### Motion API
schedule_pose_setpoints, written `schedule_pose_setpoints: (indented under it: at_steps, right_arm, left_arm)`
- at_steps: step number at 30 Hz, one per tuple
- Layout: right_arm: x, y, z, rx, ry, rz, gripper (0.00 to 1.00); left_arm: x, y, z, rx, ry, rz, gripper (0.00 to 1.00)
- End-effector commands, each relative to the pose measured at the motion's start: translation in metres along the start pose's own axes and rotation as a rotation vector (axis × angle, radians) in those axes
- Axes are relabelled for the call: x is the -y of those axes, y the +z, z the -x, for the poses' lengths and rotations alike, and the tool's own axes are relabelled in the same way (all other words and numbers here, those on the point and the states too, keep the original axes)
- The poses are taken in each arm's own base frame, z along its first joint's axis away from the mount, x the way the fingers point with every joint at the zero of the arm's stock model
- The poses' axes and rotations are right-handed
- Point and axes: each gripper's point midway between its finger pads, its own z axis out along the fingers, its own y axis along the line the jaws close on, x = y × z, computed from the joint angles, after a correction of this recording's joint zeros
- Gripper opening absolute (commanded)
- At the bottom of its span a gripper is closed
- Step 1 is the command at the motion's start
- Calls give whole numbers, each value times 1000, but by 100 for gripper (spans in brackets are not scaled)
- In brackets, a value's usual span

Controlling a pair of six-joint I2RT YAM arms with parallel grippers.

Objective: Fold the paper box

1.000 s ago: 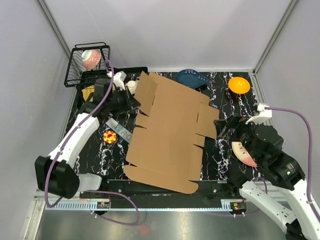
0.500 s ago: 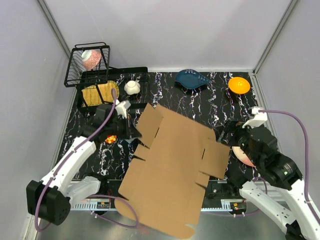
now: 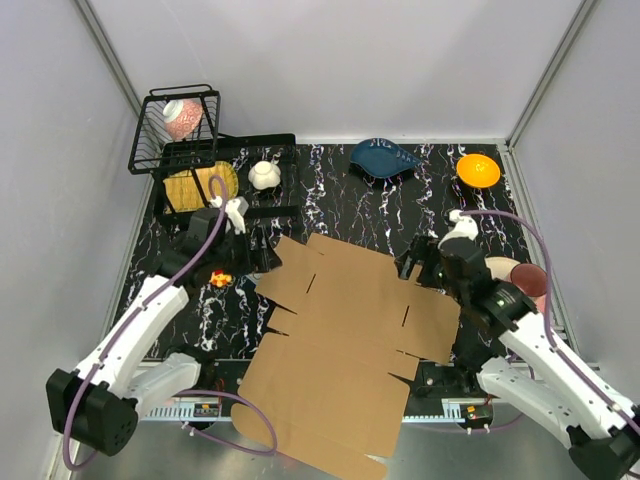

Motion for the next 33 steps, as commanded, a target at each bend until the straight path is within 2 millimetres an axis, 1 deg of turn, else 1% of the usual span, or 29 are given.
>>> schedule_pose_setpoints:
  at_steps: [1, 2, 3, 4, 5, 6, 7, 8, 9, 10, 11, 12, 13, 14, 15, 16, 17, 18, 19, 20, 21, 22, 23, 25, 26, 27, 28, 32, 33]
  right_arm:
    - [-35, 27, 4, 19, 77, 121, 83]
    - [-34, 41, -13, -40, 72, 114, 79]
    - [-36, 48, -19, -59, 76, 117, 75]
    - [-40, 55, -19, -56, 91, 132, 69]
    - [-38, 67, -36, -111, 85, 119, 66]
    - [-38, 73, -41, -127, 83, 120, 65]
    - [-42, 79, -42, -122, 91, 136, 63]
    - [-37, 89, -56, -161, 83, 114, 62]
    - [-37, 94, -60, -174, 81, 116, 62]
    - [-39, 99, -62, -177, 78, 122, 61]
    - [-35, 107, -73, -208, 69, 98, 61]
    - [-33, 112, -76, -218, 66, 89, 61]
    - [-33, 116, -78, -221, 61, 86, 61]
    - [-28, 123, -88, -249, 53, 64, 63]
    - [-27, 126, -91, -261, 51, 58, 63]
    - [-27, 129, -94, -269, 44, 58, 64]
    - [-22, 135, -103, -298, 40, 33, 65]
    - [-20, 138, -107, -311, 38, 22, 65]
    - [-19, 141, -111, -324, 42, 15, 65]
    - [-15, 144, -122, -355, 39, -2, 65]
    - [-12, 147, -126, -366, 44, -10, 65]
    - [-8, 151, -134, -386, 44, -26, 66]
    - [-5, 152, -138, -396, 45, -38, 66]
    - [-3, 154, -143, -412, 44, -48, 68]
    - [0, 155, -146, -418, 44, -58, 68]
    - [0, 155, -147, -421, 42, -60, 69]
    - [2, 154, -149, -423, 41, -64, 69]
    - [3, 151, -144, -401, 33, -59, 70]
    - [3, 150, -145, -404, 33, -59, 71]
  left_arm:
    - [8, -34, 61, 232, 51, 77, 86]
    - [9, -36, 67, 254, 49, 78, 86]
    - [11, -35, 71, 270, 43, 74, 86]
    - [20, -34, 80, 299, 51, 32, 85]
    - [24, -28, 82, 293, 51, 9, 85]
    - [31, -25, 86, 295, 47, -25, 84]
    - [41, -14, 92, 287, 55, -79, 84]
    - [47, -10, 97, 285, 59, -102, 83]
    - [51, -4, 101, 280, 62, -113, 82]
    - [53, 15, 99, 238, 74, -111, 81]
    - [61, 19, 106, 237, 91, -115, 81]
    - [67, 28, 101, 211, 130, -114, 81]
    - [61, 47, 98, 174, 135, -72, 81]
    - [68, 51, 104, 174, 153, -69, 81]
    - [70, 59, 98, 145, 178, -53, 81]
    - [59, 76, 96, 118, 174, 5, 81]
    - [59, 81, 98, 110, 174, 20, 81]
    - [53, 87, 96, 90, 164, 47, 81]
    - [41, 100, 93, 65, 158, 99, 81]
    - [40, 103, 97, 66, 157, 114, 81]
    - [35, 107, 95, 50, 160, 137, 81]
    - [26, 117, 92, 28, 162, 174, 81]
    - [27, 119, 97, 29, 166, 184, 81]
    - [7, 125, 94, -9, 171, 284, 81]
    - [5, 123, 98, -8, 177, 308, 82]
    - [-1, 120, 94, -27, 186, 343, 82]
    - [-9, 115, 99, -5, 192, 393, 83]
    - [-33, 95, 101, 29, 186, 487, 88]
    - [-44, 90, 105, 38, 158, 510, 88]
